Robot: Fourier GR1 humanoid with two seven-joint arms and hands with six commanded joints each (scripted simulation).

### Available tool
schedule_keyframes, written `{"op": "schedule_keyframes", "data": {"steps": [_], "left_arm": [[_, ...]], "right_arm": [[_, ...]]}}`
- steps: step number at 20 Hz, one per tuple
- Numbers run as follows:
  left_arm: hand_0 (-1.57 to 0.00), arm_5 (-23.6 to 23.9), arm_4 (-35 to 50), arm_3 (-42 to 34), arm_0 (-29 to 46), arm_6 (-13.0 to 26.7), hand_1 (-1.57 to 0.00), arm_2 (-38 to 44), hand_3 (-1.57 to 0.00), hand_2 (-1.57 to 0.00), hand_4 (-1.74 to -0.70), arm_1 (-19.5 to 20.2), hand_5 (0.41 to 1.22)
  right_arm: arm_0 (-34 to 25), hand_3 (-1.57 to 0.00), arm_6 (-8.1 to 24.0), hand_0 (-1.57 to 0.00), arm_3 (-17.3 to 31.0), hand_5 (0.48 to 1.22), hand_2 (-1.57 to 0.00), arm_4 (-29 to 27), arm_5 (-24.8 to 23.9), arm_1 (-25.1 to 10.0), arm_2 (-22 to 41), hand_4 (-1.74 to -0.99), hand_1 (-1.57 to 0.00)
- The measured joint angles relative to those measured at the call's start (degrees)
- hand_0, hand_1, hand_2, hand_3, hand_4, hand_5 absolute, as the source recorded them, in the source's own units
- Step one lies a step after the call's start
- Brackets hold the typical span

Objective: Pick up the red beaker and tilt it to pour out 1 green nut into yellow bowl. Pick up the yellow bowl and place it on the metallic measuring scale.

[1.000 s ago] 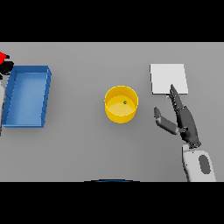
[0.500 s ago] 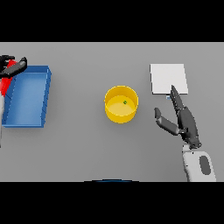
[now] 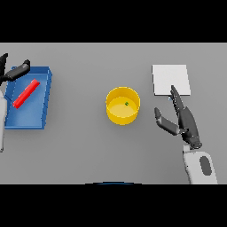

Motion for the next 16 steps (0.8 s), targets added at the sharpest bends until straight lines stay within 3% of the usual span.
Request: {"op": "schedule_keyframes", "data": {"steps": [2,4,6,8,10,14,16], "left_arm": [[-0.03,1.53,0.10,-0.38,0.54,0.30,-0.03,0.09,-0.02,-0.03,-0.72,-1.40,0.667],[-0.02,2.12,0.22,-0.90,0.42,0.06,-0.02,0.60,-0.01,-0.02,-0.72,-1.16,0.682],[-0.01,2.82,0.26,-0.81,-0.02,-0.52,-0.01,0.63,-0.01,-0.01,-0.72,-1.64,0.693],[-0.01,2.85,0.72,-1.48,0.20,-1.31,-0.01,0.82,0.00,-0.01,-0.73,-1.74,0.707],[0.00,2.53,1.07,-2.64,0.25,-0.59,0.00,0.98,0.00,0.00,-0.74,-1.77,0.709],[0.00,2.72,1.07,-2.66,0.79,-0.91,0.00,0.62,0.00,0.00,-0.75,-2.53,0.711],[0.00,2.51,1.19,-2.77,1.01,-0.81,0.00,0.96,0.00,0.00,-0.75,-2.05,0.713]], "right_arm": [[-0.80,0.00,2.21,0.00,-0.14,0.675,0.00,2.35,-0.73,-1.28,0.46,-1.262,0.00],[-2.45,0.00,3.94,0.00,-1.05,0.663,0.00,6.08,-1.19,-3.25,1.80,-1.190,0.00],[-5.40,0.00,1.13,-0.01,-0.62,0.680,0.00,6.04,2.38,-4.75,3.57,-1.174,0.00],[-8.33,0.00,-0.20,-0.01,0.15,0.677,0.00,6.29,6.84,-7.69,5.15,-1.231,0.00],[-12.24,0.00,0.03,0.00,2.83,0.656,0.00,10.81,8.66,-10.23,8.01,-1.260,0.00],[-18.02,0.00,-0.76,0.00,4.17,0.620,0.00,19.58,12.00,-15.03,14.44,-1.230,0.00],[-21.34,0.00,-0.94,0.00,6.30,0.616,0.00,23.17,12.87,-15.32,17.49,-1.229,0.00]]}}
